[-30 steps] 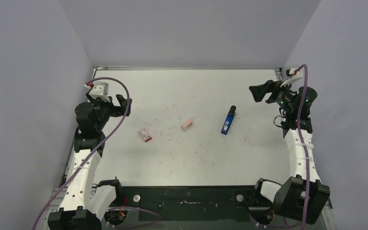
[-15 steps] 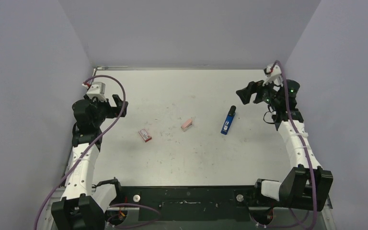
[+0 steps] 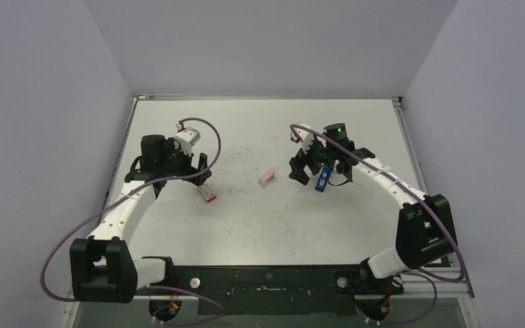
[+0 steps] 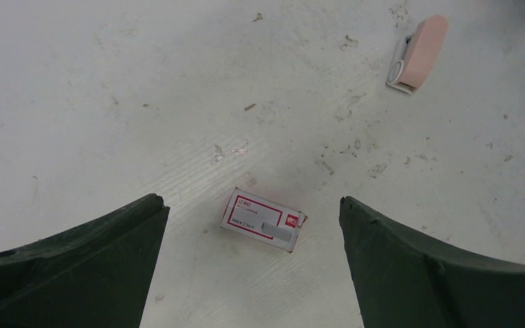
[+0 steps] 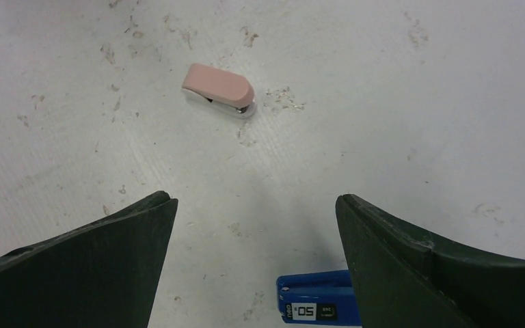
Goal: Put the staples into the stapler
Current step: Move the staple box to the center of the board.
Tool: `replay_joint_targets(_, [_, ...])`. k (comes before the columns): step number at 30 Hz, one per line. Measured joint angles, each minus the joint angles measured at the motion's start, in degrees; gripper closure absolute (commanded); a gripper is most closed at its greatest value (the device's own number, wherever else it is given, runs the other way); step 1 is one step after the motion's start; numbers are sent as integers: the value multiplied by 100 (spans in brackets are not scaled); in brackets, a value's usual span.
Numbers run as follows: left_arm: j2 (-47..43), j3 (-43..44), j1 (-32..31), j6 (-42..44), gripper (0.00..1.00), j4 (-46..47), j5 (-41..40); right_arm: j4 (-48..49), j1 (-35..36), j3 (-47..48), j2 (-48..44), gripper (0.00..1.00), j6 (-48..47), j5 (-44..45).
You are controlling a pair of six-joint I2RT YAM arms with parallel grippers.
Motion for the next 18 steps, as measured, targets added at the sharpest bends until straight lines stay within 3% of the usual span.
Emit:
replay_joint_targets(5, [586, 330, -332, 673, 0, -555, -55, -199, 343, -28, 299, 10, -262, 44])
replay_joint_targets(7, [824, 472, -393, 1062, 5, -850, -57, -238, 393, -46, 348, 10, -330, 61])
replay_joint_targets(18, [1873, 1126, -472, 4524, 4, -2763, 0, -385, 413, -81, 656, 10, -385, 63])
